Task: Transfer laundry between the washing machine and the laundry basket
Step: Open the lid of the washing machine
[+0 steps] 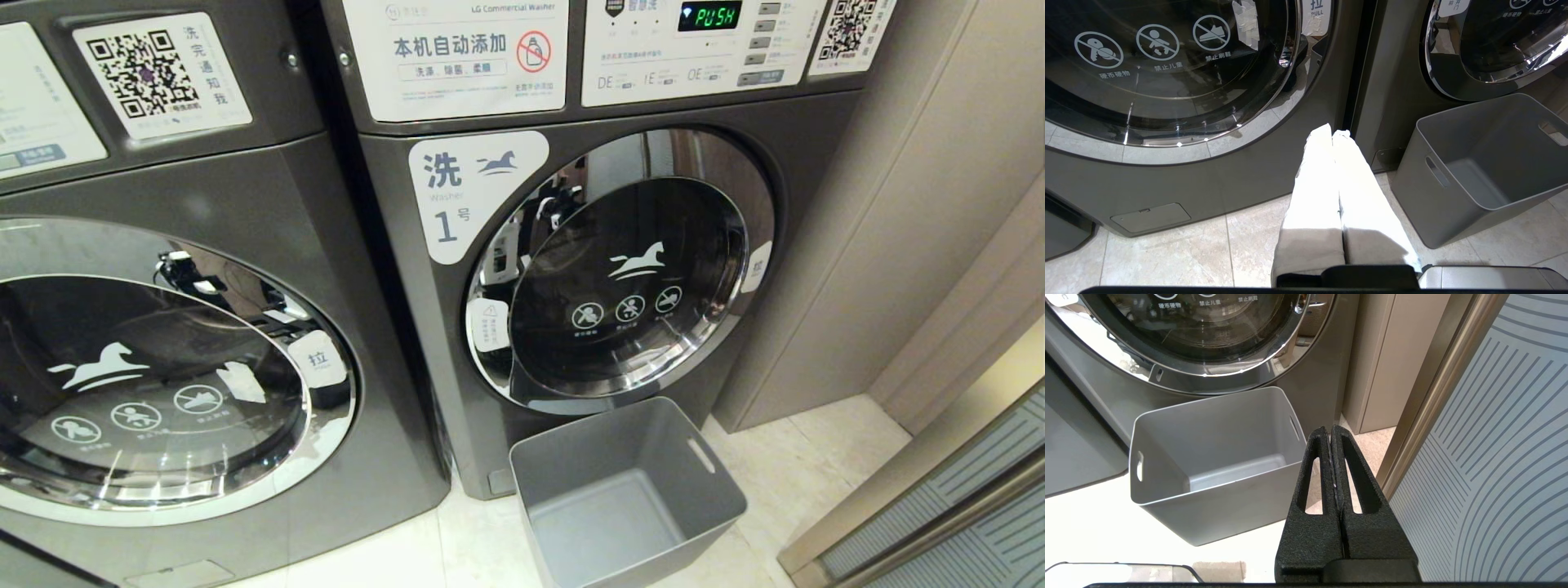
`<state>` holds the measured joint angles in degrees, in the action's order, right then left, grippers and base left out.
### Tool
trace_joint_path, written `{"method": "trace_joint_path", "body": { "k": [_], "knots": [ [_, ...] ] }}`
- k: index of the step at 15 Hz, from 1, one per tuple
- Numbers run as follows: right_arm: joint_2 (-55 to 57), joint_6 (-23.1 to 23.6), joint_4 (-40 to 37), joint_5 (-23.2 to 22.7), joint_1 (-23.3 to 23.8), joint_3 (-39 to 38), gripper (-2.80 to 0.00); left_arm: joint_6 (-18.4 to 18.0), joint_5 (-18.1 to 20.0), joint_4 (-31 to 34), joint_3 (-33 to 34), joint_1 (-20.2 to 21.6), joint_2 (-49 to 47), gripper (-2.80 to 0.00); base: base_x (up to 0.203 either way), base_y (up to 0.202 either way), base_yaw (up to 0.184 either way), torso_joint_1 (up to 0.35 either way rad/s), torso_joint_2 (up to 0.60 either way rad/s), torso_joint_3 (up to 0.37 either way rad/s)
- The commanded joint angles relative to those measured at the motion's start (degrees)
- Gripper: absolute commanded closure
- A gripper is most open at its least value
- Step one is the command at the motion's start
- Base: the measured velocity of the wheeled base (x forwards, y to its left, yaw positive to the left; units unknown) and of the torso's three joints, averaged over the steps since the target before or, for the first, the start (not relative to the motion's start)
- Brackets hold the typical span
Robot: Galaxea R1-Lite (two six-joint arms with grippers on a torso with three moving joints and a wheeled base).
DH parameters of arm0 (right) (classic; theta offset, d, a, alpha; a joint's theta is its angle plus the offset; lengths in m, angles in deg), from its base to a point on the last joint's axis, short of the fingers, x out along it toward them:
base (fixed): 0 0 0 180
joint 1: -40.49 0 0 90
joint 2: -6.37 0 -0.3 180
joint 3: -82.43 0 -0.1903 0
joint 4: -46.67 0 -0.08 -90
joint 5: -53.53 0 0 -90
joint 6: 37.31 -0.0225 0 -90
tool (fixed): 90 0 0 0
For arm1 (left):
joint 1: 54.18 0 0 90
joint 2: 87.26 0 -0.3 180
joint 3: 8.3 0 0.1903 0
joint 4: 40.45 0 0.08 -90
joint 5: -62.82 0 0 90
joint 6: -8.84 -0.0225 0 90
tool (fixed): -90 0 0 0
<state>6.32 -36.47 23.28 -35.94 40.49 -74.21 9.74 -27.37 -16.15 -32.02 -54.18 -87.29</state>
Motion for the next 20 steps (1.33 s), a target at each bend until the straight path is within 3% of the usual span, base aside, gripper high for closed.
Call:
{"method": "trace_joint_path", "body": {
  "k": [1, 3, 5, 8, 11, 14, 17, 20],
  "knots": [
    [0.05, -0.05, -0.05, 0.0, 0.0, 0.0, 0.0, -0.02, 0.01, 0.04, 0.0, 0.0, 0.02, 0.0, 0.0, 0.0, 0.0, 0.0, 0.0, 0.0],
    [0.05, 0.04, 0.02, -0.08, 0.0, 0.0, 0.0, -0.73, 0.0, -0.13, -0.2, 0.0, 0.02, 0.0, 0.0, 0.0, 0.0, 0.0, 0.0, 0.0],
    [0.05, -0.05, 0.02, 0.0, 0.0, 0.0, 0.0, -2.47, 0.42, -1.54, -5.6, 0.0, -0.08, 0.0, 0.0, 0.0, 0.0, 0.0, 0.0, 0.0],
    [0.05, -0.05, 0.01, 0.0, 0.0, 0.0, 0.0, -4.43, 2.29, 1.59, -25.76, 0.0, -6.39, 0.0, 0.0, 0.0, 0.0, 0.0, 0.0, 0.0],
    [0.05, -0.05, 0.02, 0.0, 0.0, 0.0, 0.0, -3.52, 3.35, 8.21, -42.19, 0.02, -25.44, 0.0, 0.0, 0.0, 0.0, 0.0, 0.0, 0.0],
    [0.05, -0.05, 0.02, 0.0, 0.0, 0.0, 0.0, 2.25, 4.02, 11.46, -47.45, -0.01, -42.2, 0.0, 0.0, 0.0, 0.0, 0.0, 0.0, 0.0],
    [0.05, -0.05, -0.01, 0.0, 0.0, 0.0, 0.0, 15.11, 6.89, 10.35, -44.43, -0.01, -51.63, 0.0, 0.0, 0.0, 0.0, 0.0, 0.0, 0.0],
    [0.05, -0.05, 0.01, -0.02, 0.0, 0.0, 0.0, 16.51, 9.11, 7.9, -40.37, -0.43, -54.44, 0.0, 0.0, 0.0, 0.0, 0.0, 0.0, 0.0]
  ]
}}
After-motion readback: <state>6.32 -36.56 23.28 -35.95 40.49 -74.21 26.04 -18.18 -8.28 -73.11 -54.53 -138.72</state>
